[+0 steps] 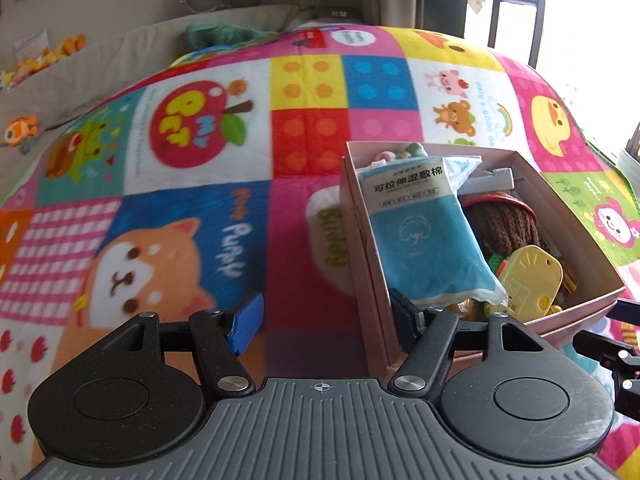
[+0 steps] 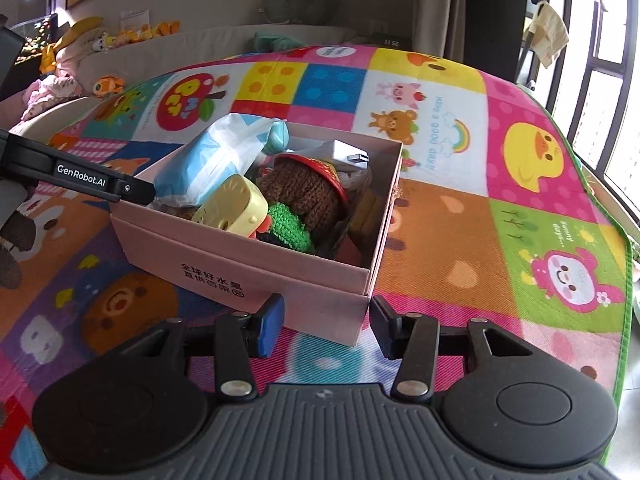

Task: Organize objects
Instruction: 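Drop the charger into the pink box with left gripper while right drops pig figurine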

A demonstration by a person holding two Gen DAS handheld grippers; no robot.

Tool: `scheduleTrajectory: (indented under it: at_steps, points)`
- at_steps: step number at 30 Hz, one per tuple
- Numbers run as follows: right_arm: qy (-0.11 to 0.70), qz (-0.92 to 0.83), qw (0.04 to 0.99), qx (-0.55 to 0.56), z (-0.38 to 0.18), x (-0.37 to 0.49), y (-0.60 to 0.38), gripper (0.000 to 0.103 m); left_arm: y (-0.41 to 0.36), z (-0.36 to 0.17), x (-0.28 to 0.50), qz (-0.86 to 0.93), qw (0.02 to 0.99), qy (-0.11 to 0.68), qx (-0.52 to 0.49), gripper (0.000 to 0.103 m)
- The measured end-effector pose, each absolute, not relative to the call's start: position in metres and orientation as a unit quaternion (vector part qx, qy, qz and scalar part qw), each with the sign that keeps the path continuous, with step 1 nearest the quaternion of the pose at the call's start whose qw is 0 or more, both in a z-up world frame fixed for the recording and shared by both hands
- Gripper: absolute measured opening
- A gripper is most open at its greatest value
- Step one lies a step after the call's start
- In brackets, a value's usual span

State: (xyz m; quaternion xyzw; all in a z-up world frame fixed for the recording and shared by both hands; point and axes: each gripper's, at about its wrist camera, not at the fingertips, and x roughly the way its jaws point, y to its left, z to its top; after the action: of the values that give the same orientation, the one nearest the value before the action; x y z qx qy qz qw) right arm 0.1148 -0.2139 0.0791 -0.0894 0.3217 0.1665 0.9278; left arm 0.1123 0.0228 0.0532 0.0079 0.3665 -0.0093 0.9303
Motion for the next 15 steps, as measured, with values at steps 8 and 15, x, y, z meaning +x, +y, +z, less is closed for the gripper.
scheduleTrajectory:
  at_steps: [8, 15]
  points:
    - [0.323, 0.167, 0.927, -0.091, 0.081, 0.097, -0.189, 0.048, 0.063, 0.044, 0.1, 0.003, 0.931, 0.364, -0.033, 0.098]
    - [0.325, 0.151, 0.93, -0.086, 0.08, 0.1, -0.186, 0.048, 0.072, 0.038, 0.105, -0.001, 0.924, 0.376, -0.065, 0.101]
